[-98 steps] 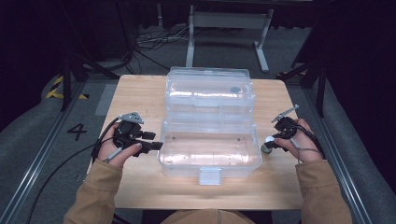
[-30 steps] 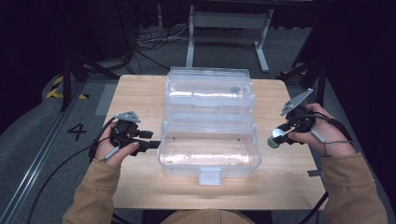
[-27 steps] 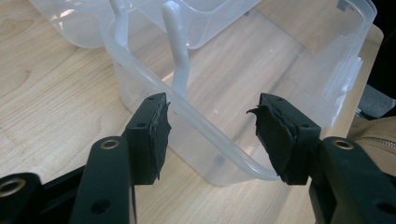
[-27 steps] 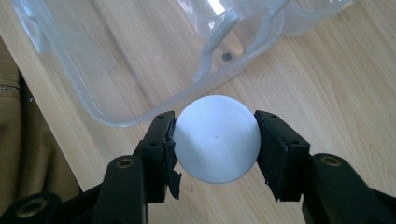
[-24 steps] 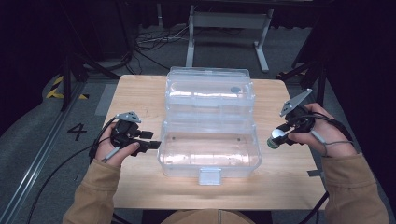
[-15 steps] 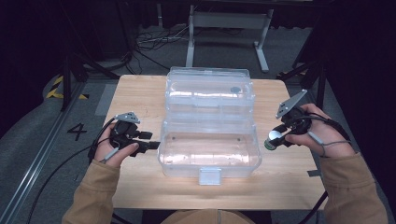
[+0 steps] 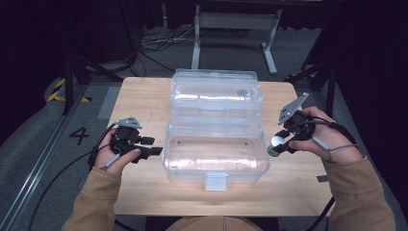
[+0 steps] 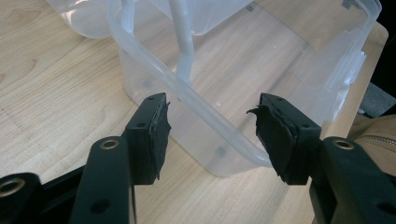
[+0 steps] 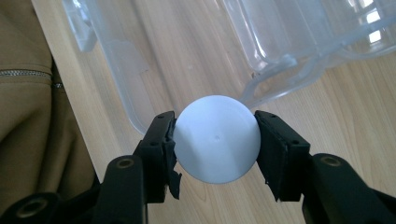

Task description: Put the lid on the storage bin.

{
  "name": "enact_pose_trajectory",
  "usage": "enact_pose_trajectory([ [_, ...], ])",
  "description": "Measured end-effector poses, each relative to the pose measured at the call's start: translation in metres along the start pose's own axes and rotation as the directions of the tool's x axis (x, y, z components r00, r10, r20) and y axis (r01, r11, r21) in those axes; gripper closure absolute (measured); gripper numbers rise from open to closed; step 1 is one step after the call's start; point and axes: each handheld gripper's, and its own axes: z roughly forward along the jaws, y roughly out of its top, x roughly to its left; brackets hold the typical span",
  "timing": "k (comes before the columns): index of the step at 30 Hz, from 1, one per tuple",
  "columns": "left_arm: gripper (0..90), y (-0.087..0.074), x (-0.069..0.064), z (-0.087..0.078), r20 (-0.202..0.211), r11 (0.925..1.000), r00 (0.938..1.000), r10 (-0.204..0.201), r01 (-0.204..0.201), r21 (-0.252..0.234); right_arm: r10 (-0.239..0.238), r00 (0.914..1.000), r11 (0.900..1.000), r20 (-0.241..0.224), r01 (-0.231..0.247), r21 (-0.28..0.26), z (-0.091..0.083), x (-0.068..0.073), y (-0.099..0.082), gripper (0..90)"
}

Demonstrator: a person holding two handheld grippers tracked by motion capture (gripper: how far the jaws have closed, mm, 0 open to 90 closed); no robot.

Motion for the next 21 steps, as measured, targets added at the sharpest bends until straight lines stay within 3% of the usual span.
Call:
enact_pose_trajectory([
  [15, 44.3, 0.002, 0.001, 0.001, 0.006, 1.0, 1.0, 0.004, -0.004, 0.003, -0.07, 0.9972, 0.9976, -0.028, 0.07, -0.001, 0.006, 0.012, 0.013, 50.5],
  [21, 44.3, 0.003, 0.001, 0.003, 0.008, 1.0, 1.0, 0.005, -0.005, 0.004, -0.077, 0.9961, 0.997, -0.043, 0.077, 0.0, 0.008, 0.015, 0.016, 50.4],
])
